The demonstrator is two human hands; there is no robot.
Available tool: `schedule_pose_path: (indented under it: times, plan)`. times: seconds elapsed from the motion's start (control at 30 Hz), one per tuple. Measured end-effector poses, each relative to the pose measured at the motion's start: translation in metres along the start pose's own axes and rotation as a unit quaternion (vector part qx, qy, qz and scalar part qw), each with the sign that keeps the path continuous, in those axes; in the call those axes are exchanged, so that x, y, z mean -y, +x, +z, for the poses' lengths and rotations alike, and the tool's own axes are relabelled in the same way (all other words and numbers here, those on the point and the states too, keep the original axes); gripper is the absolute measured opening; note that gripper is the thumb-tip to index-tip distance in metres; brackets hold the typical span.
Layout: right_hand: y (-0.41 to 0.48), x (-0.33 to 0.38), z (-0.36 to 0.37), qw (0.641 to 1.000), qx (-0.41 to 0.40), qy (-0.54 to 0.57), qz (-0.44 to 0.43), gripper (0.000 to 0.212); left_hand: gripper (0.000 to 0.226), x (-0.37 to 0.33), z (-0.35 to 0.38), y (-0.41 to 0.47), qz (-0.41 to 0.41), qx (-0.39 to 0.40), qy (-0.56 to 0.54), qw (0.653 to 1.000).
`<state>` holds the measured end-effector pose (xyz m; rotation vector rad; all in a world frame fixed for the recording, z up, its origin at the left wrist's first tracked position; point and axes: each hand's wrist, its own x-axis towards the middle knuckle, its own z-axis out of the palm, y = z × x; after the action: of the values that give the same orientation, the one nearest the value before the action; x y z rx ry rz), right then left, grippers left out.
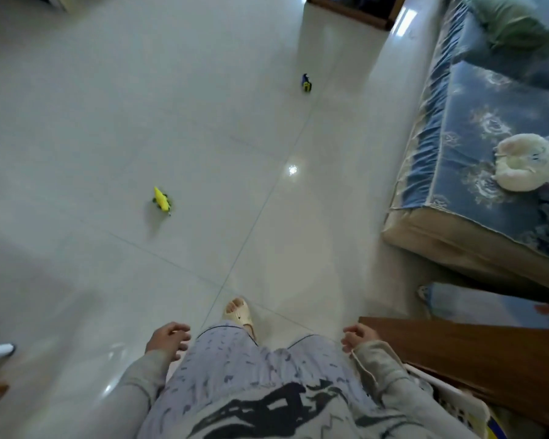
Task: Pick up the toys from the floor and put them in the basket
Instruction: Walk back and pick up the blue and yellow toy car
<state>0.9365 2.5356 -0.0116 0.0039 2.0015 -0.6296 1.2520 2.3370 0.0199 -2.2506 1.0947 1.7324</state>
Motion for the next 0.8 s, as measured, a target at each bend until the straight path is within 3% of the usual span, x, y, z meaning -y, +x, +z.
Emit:
schedule_pose_path:
  times: [0.17, 0.37, 0.67, 0.8]
  plan:
    - [0.022, 0.04, 0.002, 0.998, -0.031, -0.003, 0.046, 0.026, 0.015, -0.121, -0.016, 0.031, 0.067, 0.043, 0.035, 0.996]
    - [0.063, 0.111, 0.001, 0.995, -0.047, 0.029, 0.081, 0.019, 0.027, -0.219, 0.0, 0.072, 0.086, 0.064, 0.053, 0.993]
    - [0.164, 0.303, -0.027, 1.0, -0.011, 0.001, 0.015, 0.014, 0.015, -0.292, 0.033, 0.137, -0.016, 0.042, 0.103, 0.994]
    - [0.202, 0.391, -0.051, 0.999, 0.026, -0.031, -0.018, 0.024, 0.013, -0.325, 0.042, 0.153, -0.074, 0.035, 0.113, 0.99]
